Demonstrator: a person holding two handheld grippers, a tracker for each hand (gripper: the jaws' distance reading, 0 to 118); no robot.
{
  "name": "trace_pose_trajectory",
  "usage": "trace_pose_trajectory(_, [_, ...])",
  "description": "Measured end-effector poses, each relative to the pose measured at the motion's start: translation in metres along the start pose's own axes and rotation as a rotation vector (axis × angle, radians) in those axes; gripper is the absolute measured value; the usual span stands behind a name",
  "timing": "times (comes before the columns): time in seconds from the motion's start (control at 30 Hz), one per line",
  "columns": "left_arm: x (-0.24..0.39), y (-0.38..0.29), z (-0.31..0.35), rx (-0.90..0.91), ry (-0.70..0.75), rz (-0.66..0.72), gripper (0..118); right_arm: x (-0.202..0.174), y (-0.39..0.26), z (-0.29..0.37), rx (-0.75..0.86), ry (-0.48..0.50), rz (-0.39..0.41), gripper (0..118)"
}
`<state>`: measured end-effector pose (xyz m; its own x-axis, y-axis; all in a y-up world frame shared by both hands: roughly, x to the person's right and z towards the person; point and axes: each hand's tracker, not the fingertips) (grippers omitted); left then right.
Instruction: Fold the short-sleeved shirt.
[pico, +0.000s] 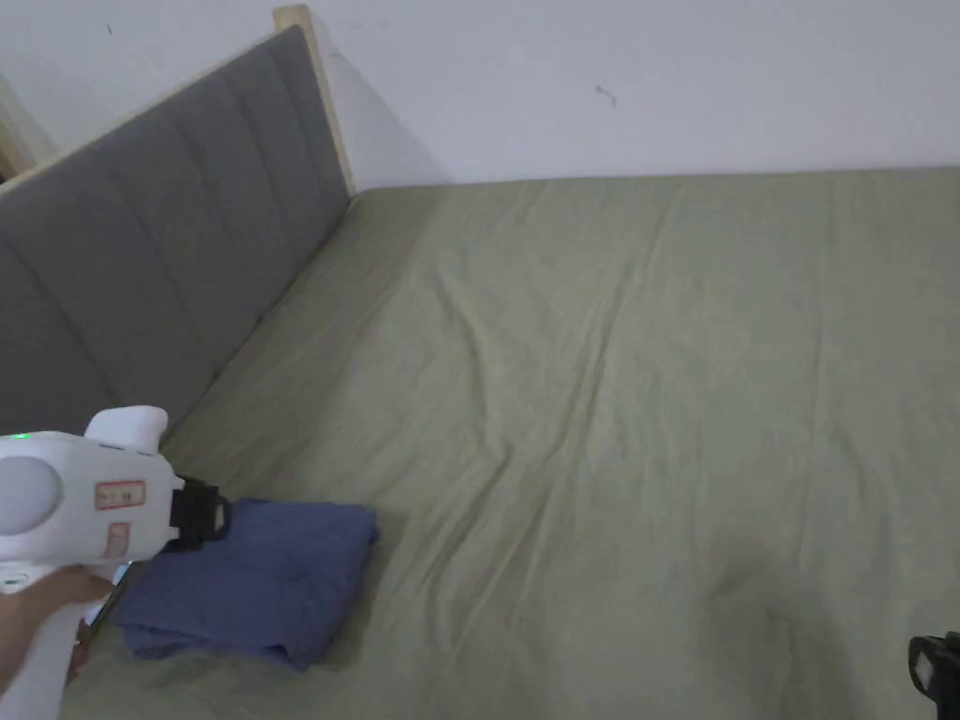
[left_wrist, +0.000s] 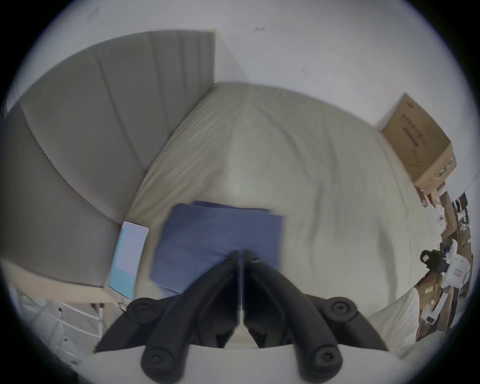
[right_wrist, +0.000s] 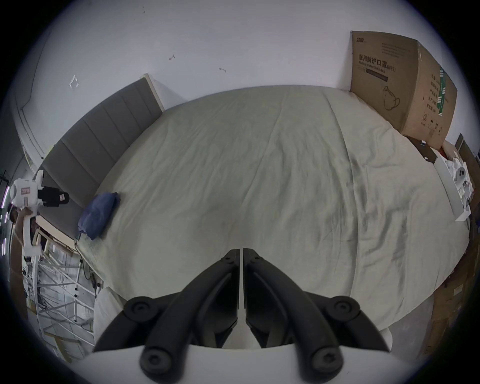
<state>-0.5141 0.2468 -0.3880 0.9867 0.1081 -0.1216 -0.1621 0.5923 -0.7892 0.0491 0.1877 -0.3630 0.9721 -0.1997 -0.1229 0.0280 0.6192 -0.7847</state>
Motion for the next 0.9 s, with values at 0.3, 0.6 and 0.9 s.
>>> trace_pose_trajectory(0.3, [0.171, -0.068, 0.069, 0.307, -0.043, -0.131, 0, -0.001, -0.009, 0.057, 0.197, 0.005, 0.015, 3])
trace_pose_trajectory(0.6, [0.279, -0.098, 0.136, 0.649, -0.048, -0.188, 0, -0.012, -0.03, 0.118, 0.456, -0.074, 0.048, 3])
trace_pose_trajectory(0.9, [0.32, -0.121, 0.175, 0.826, -0.102, -0.257, 111, -0.027, -0.026, 0.178, 0.715, -0.192, 0.136, 109])
